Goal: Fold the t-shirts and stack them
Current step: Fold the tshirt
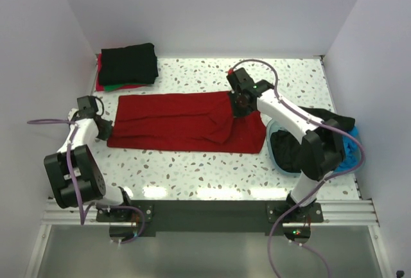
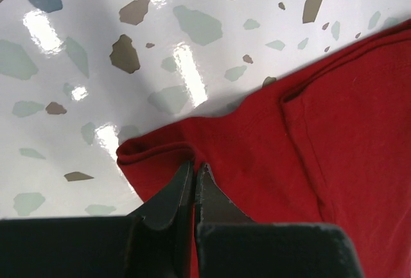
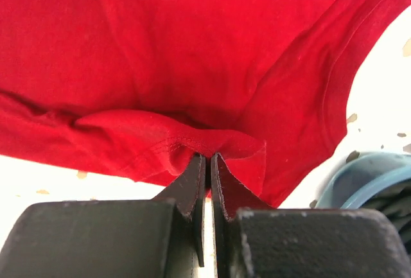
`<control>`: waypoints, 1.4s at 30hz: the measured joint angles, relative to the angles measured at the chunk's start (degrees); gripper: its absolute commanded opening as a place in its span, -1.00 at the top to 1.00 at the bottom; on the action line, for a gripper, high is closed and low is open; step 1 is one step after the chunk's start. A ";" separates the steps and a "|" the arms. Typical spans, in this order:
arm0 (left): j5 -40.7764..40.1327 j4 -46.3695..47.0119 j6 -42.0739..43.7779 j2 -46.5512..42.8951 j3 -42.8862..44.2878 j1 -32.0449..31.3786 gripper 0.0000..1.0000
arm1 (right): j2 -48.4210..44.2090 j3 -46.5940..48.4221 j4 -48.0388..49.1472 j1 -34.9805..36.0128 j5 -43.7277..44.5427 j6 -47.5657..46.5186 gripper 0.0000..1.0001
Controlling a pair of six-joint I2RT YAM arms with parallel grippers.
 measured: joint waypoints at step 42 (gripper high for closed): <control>1.01 1.70 10.25 -3.80 6.86 -0.63 -1.00 | 11.54 8.04 3.50 -6.86 -7.78 -6.60 -0.97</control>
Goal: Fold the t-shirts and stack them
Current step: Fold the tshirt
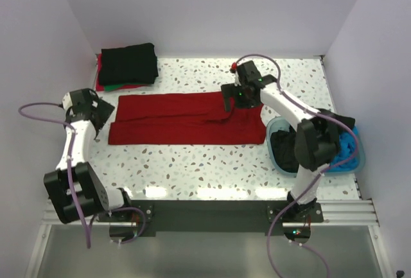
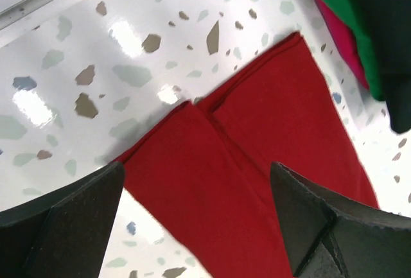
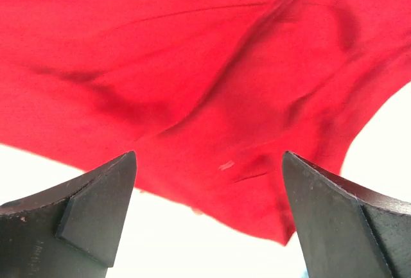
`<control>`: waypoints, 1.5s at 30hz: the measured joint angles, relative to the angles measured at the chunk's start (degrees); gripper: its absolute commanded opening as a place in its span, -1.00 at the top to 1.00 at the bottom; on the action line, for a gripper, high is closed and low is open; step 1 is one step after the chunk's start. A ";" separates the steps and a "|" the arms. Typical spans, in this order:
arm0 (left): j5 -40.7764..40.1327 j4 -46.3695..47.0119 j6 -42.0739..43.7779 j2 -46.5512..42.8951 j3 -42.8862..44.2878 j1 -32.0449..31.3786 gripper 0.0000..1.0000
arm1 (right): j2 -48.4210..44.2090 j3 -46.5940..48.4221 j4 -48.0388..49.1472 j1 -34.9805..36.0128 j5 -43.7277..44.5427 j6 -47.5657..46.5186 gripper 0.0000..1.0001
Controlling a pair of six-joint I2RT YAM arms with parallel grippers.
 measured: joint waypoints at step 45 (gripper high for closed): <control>-2.43 -8.72 4.92 -10.36 -7.72 -0.09 -1.00 | 20.15 21.55 11.56 9.40 -7.23 8.17 -0.97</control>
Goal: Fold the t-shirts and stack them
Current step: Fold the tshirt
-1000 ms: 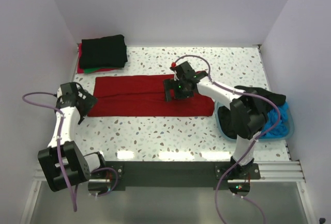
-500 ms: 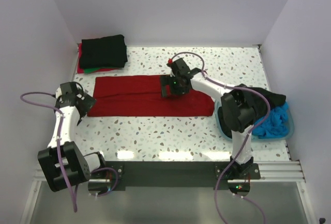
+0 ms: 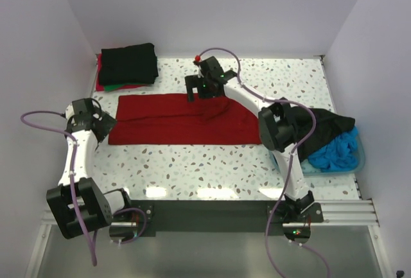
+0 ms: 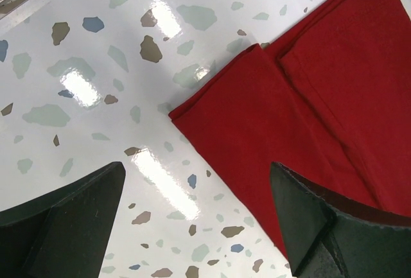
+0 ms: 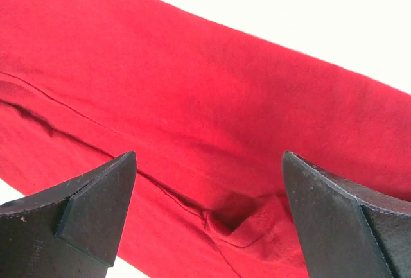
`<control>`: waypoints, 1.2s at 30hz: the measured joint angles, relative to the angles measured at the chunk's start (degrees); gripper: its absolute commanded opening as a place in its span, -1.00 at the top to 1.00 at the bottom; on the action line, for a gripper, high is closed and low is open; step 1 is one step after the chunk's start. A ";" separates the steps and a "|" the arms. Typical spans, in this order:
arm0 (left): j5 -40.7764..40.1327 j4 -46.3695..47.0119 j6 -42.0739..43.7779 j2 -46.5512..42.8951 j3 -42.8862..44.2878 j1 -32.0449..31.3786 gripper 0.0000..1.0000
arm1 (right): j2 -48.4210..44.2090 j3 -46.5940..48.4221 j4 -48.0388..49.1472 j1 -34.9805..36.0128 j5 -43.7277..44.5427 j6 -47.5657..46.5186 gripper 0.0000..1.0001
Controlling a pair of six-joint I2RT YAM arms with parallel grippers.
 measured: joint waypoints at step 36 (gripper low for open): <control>2.19 0.00 0.17 0.00 2.91 0.04 -1.00 | 4.15 4.94 1.01 0.02 1.03 4.20 -0.97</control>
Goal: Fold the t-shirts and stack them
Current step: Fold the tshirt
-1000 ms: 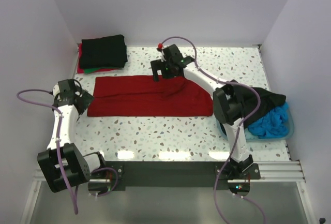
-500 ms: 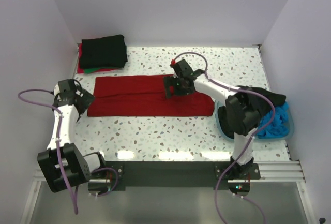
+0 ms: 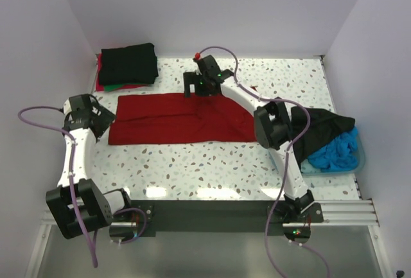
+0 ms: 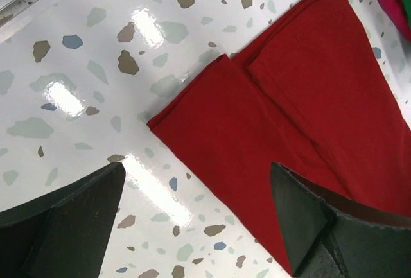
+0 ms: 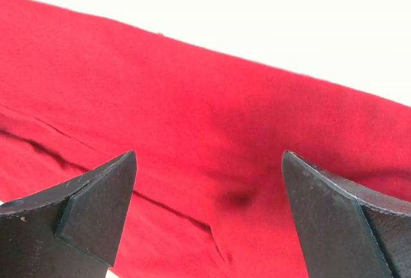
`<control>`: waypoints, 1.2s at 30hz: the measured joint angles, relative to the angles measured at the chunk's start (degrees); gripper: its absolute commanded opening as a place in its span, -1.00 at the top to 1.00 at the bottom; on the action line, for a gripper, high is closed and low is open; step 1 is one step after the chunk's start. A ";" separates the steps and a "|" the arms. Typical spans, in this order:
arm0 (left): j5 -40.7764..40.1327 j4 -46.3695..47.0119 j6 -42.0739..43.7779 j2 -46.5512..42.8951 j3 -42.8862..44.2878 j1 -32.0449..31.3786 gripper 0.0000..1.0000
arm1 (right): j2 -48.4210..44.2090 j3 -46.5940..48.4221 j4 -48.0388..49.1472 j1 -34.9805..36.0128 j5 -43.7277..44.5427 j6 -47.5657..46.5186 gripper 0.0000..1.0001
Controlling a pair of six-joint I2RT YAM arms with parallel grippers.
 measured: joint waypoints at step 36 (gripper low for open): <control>12.94 27.19 -2.58 20.46 -7.52 -23.65 -1.00 | -2.03 -8.26 -10.21 -6.23 13.03 -8.15 -0.97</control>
